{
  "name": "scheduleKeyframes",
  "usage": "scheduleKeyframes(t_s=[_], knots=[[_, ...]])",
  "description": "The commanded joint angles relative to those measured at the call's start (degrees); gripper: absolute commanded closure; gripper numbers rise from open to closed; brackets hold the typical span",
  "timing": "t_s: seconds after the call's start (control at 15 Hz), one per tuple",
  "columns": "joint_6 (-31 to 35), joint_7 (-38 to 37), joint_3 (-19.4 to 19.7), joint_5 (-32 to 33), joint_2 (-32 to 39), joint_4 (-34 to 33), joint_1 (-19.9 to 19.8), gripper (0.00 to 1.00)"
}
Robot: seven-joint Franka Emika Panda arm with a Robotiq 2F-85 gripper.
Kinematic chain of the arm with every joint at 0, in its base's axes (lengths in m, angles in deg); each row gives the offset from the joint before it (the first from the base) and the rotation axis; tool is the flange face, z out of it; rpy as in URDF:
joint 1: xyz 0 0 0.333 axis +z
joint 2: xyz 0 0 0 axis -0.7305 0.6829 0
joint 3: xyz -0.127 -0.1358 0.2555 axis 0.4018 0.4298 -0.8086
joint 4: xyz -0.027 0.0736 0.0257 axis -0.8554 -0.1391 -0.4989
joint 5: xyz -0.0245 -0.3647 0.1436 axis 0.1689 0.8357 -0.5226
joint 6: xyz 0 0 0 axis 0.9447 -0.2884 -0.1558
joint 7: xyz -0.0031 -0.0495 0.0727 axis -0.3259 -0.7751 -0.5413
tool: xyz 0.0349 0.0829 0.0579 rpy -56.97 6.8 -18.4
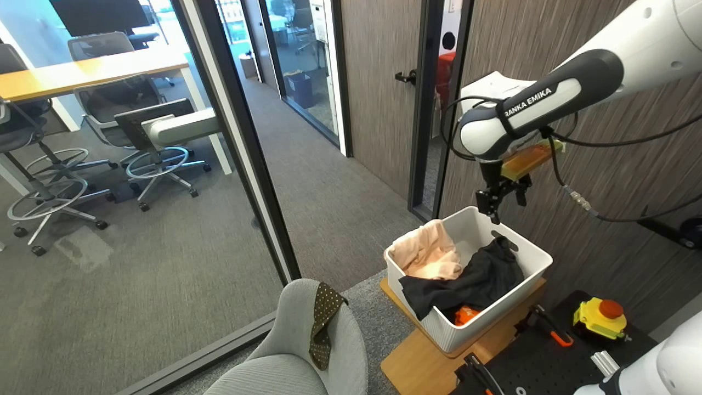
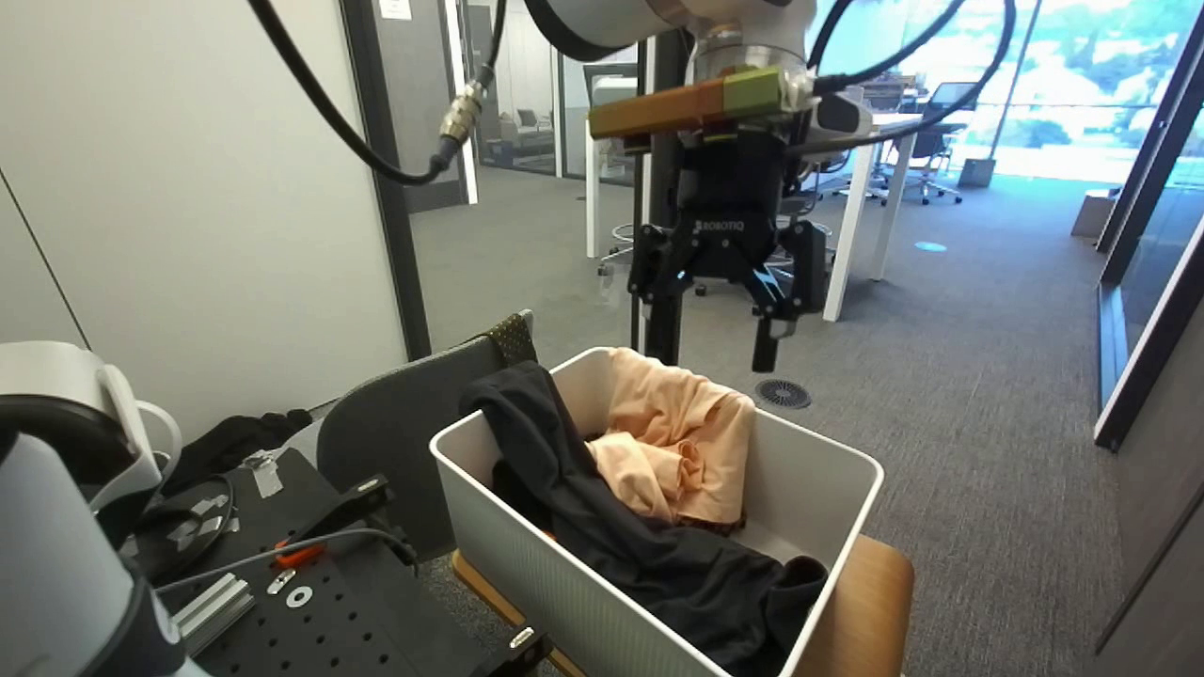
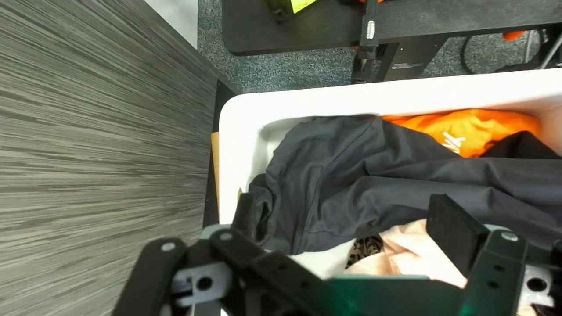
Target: Remove the black clothing from the backrest of the grey chair and place it in the white storage container
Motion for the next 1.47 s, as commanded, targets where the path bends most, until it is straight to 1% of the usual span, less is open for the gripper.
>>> scheduleKeyframes(t_s=[0.0,0.4,0.6,0.87,1.13,1.4], knots=[[-1.9,0.6,-2.5,-3.5,-12.7,5.5,2.6,0.0],[-8.5,-0.6,-6.6,-7.6,-29.3,9.6,6.6,0.0],[-8.4,-0.3,-7.5,-9.2,-37.9,13.1,8.4,0.0],[-7.3,0.0,-8.3,-11.2,-47.4,18.4,10.8,0.0],[-8.0,-0.8,-9.5,-12.2,-53.0,21.9,12.3,0.0],[-7.9,-0.4,-9.6,-12.7,-56.2,23.9,13.0,0.0]])
